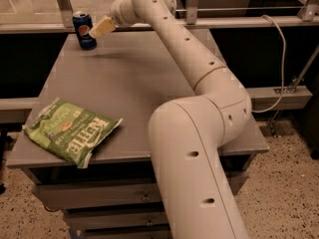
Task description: Move pepsi can near green jalapeno chip bag
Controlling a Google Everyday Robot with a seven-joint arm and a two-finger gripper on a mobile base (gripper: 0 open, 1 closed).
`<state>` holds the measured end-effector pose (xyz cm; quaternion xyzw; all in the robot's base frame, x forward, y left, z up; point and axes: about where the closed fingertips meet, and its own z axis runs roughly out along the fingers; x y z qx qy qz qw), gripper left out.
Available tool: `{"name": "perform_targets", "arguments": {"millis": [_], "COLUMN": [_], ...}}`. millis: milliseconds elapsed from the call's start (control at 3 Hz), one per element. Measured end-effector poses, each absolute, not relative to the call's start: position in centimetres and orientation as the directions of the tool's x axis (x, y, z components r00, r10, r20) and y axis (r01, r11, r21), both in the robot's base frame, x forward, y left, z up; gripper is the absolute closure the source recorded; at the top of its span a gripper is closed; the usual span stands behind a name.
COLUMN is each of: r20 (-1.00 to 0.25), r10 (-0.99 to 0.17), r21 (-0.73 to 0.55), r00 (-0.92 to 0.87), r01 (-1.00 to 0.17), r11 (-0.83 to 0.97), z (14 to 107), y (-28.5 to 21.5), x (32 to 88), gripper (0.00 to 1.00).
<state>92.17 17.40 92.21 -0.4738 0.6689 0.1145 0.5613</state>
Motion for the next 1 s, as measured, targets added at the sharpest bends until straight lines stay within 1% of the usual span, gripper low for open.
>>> {"name": "perform_targets", "arguments": {"millis": [333,1000], "r20": [-0.857,-0.868], "r10": [-0.514,-0.476], "r21": [-0.353,-0.183], "r00": [0.040,-0.141], "r01": [-0.772,-0.800], "r11": [0.529,0.571], "z": [92.3,91.8], "y": [18.3,20.2], "x": [92.0,89.5], "gripper": [0.00,0.00]}}
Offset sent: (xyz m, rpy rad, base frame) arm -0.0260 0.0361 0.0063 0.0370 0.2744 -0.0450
